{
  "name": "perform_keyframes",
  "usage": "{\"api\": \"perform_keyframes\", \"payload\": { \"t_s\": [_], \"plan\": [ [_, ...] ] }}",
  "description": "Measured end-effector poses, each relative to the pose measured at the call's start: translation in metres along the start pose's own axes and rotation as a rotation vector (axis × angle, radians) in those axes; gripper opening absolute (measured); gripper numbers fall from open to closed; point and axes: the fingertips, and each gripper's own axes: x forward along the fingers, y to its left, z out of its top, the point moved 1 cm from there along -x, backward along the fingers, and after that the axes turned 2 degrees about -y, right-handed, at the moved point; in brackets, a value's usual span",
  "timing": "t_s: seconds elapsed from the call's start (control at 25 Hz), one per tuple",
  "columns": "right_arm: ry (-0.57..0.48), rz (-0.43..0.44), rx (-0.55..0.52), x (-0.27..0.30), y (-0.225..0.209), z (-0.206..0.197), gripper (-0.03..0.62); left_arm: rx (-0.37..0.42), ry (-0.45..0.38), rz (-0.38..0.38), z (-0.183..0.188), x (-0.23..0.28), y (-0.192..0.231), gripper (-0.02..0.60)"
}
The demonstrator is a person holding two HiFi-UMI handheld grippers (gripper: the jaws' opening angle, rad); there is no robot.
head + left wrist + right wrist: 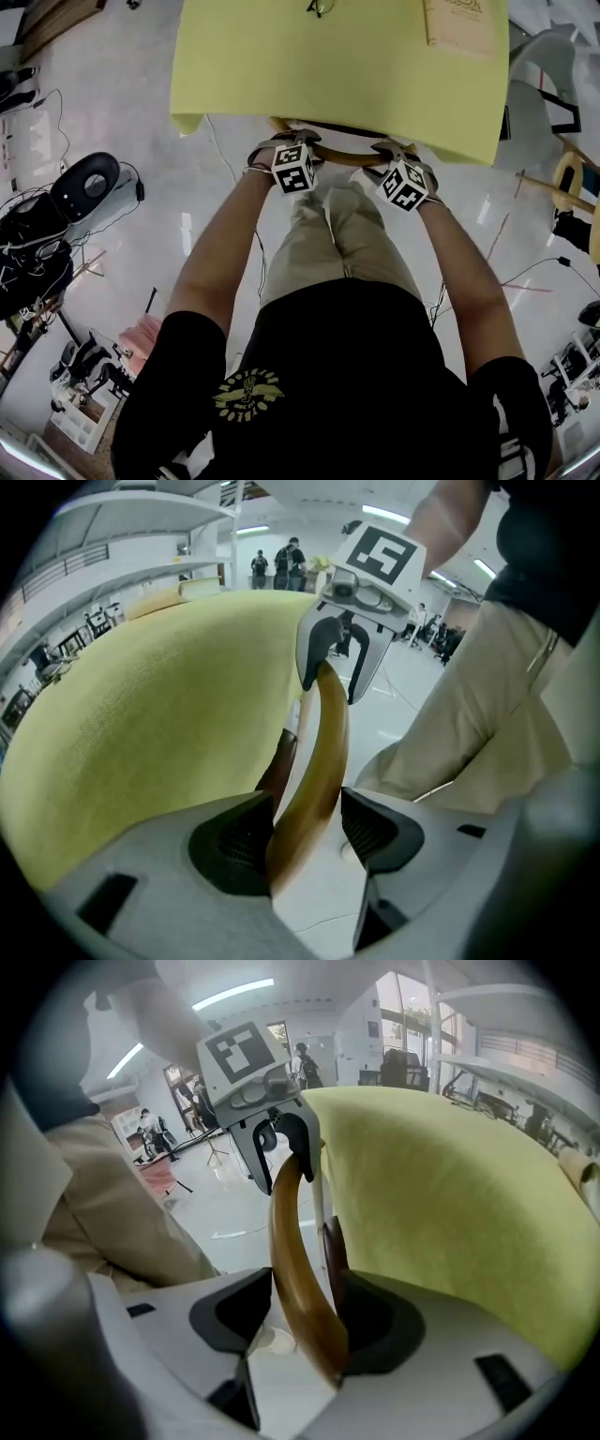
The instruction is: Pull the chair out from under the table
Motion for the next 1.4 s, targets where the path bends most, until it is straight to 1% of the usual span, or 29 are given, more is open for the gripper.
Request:
{"api": "perform_keyframes", "payload": {
  "t_s": [0.12,0.24,0.32,0.4,0.52,0.68,0.84,1.08,1.24,1.4],
  "plan": [
    [0.025,-0.015,-0.011,0.003,0.0,-0.002,0.204,0.037,0.039,0.003,-0.004,0.004,0.002,0.209],
    [0.034,-0.04,-0.034,0.004,-0.002,-0.002,0.212,0.089,0.083,0.032,-0.006,0.007,0.004,0.209],
    [0.029,-0.046,-0.046,0.003,-0.002,-0.005,0.212,0.11,0.084,0.05,-0.005,0.009,0.004,0.209],
    [0.031,-0.043,-0.053,0.002,0.0,-0.006,0.211,0.113,0.076,0.052,-0.005,0.01,0.002,0.207],
    [0.055,-0.032,-0.054,0.003,0.006,-0.005,0.185,0.107,0.078,0.025,-0.006,0.008,-0.002,0.204],
    [0.088,-0.038,-0.019,0.005,0.017,-0.007,0.183,0.118,0.092,-0.011,-0.009,0.007,-0.012,0.195],
    [0.118,-0.029,-0.009,0.007,0.032,-0.008,0.178,0.143,0.11,-0.049,-0.015,0.005,-0.026,0.186],
    [0.117,-0.027,0.03,0.01,0.053,-0.002,0.17,0.18,0.123,-0.065,-0.025,-0.002,-0.037,0.181],
    [0.12,-0.015,0.045,0.014,0.071,0.002,0.167,0.206,0.133,-0.1,-0.035,-0.007,-0.05,0.179],
    [0.131,-0.029,0.06,0.017,0.084,0.003,0.167,0.21,0.116,-0.107,-0.041,-0.008,-0.062,0.178]
  ]
}}
